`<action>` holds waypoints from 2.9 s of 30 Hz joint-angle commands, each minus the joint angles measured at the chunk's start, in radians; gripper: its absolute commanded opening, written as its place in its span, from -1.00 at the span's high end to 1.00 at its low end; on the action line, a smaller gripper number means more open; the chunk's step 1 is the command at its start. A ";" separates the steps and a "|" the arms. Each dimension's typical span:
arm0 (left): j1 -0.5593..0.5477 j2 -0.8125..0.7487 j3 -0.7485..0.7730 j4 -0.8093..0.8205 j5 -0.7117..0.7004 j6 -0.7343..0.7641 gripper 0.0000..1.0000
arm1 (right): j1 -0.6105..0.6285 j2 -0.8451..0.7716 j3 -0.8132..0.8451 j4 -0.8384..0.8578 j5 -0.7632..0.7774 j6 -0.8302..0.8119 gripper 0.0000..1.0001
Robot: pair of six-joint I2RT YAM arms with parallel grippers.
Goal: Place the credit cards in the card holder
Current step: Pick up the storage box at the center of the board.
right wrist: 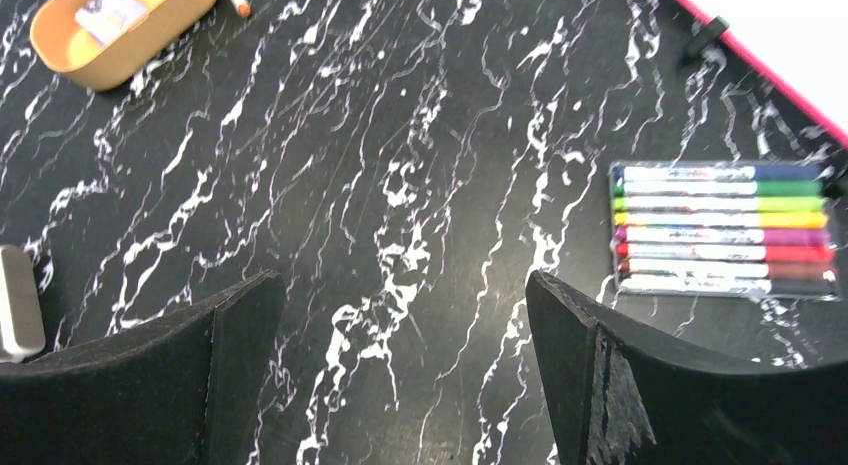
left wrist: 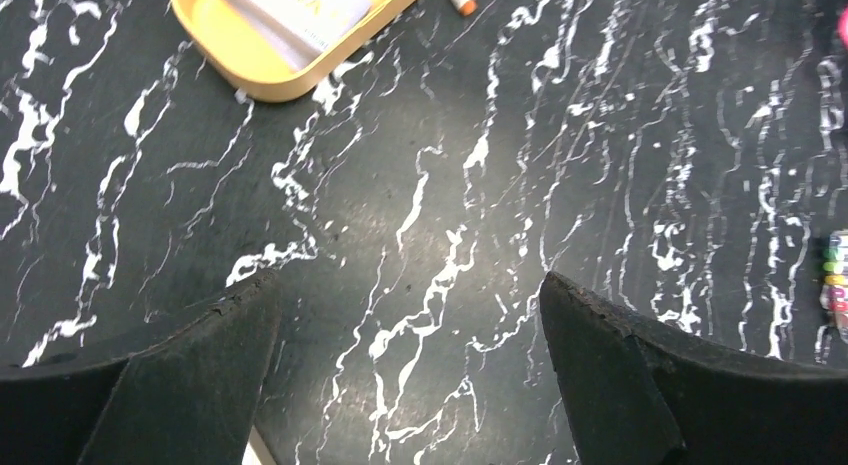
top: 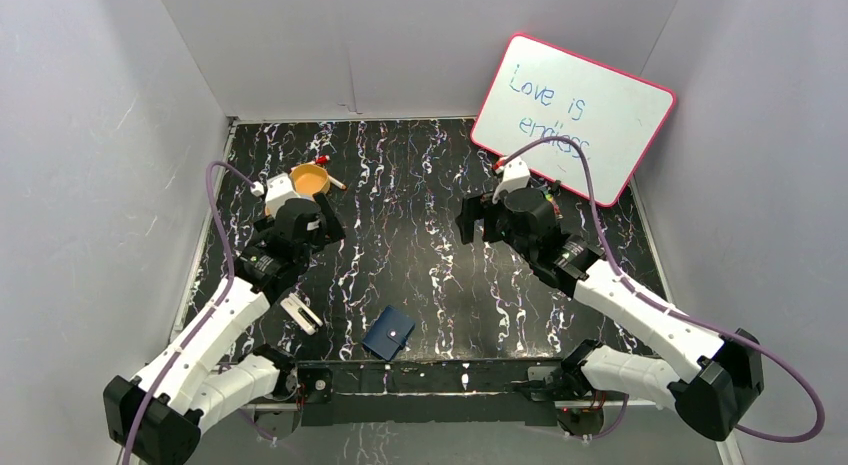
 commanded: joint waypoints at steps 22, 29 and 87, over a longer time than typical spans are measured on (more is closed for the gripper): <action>0.598 0.364 0.082 -0.070 0.345 -0.411 -0.69 | 0.003 -0.044 -0.104 0.063 -0.135 0.095 -1.00; 0.621 0.537 0.217 -0.079 0.313 -0.497 -0.52 | 0.004 -0.062 -0.104 0.063 -0.145 0.091 -1.00; 0.447 0.563 0.215 -0.109 0.318 -0.235 1.00 | 0.004 -0.143 -0.058 -0.027 -0.056 0.039 -1.00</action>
